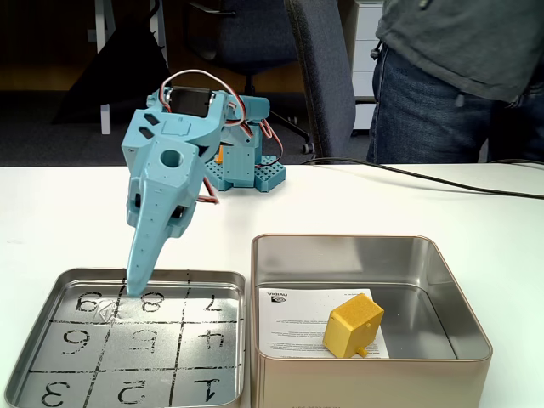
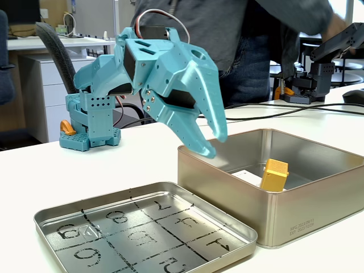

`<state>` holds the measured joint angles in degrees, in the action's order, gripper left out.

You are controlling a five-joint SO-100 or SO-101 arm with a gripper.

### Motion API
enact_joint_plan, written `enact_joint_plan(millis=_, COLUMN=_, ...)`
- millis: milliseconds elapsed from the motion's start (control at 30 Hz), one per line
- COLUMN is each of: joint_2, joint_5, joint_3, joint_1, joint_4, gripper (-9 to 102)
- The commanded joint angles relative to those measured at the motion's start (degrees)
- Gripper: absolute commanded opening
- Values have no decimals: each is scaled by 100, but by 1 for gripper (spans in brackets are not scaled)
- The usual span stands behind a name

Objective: Grasp a lego block and put it in the bin.

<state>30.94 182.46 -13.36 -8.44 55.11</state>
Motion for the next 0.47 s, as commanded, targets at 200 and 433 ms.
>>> enact_joint_plan(millis=200, joint_2=290, joint_5=624, joint_3=-185, joint_1=105, joint_4=44, gripper=0)
enact_joint_plan(millis=433, joint_2=272, joint_5=606, joint_3=-185, joint_1=88, joint_4=53, gripper=0)
